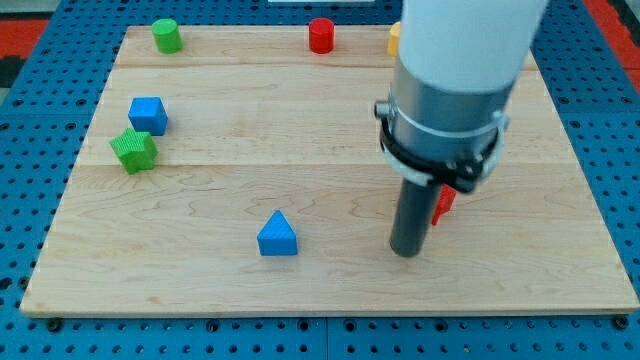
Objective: Move the red star to the bottom left side of the board
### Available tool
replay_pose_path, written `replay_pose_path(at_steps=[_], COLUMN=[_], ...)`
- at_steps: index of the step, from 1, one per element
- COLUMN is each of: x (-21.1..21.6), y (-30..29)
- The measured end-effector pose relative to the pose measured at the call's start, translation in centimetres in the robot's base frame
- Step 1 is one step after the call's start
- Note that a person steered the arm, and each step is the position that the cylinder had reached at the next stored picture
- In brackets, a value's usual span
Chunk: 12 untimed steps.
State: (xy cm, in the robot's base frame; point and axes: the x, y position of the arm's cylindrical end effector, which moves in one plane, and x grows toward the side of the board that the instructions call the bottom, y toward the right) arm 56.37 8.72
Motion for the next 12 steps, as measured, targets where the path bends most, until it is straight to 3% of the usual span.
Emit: replay_pose_path(at_steps=[1,2,3,4,5,7,8,9,10,11,12], x=[-6.6,-7.4,-8.7,-11.9,-12.5,-14.3,-8.2,-8.0,-5.6,-6.4,-10.0], y=[6.5,1.3,7.3,3.9,-7.0,-19.2,-20.1,-17.7,-20.8,-25.5,-25.7])
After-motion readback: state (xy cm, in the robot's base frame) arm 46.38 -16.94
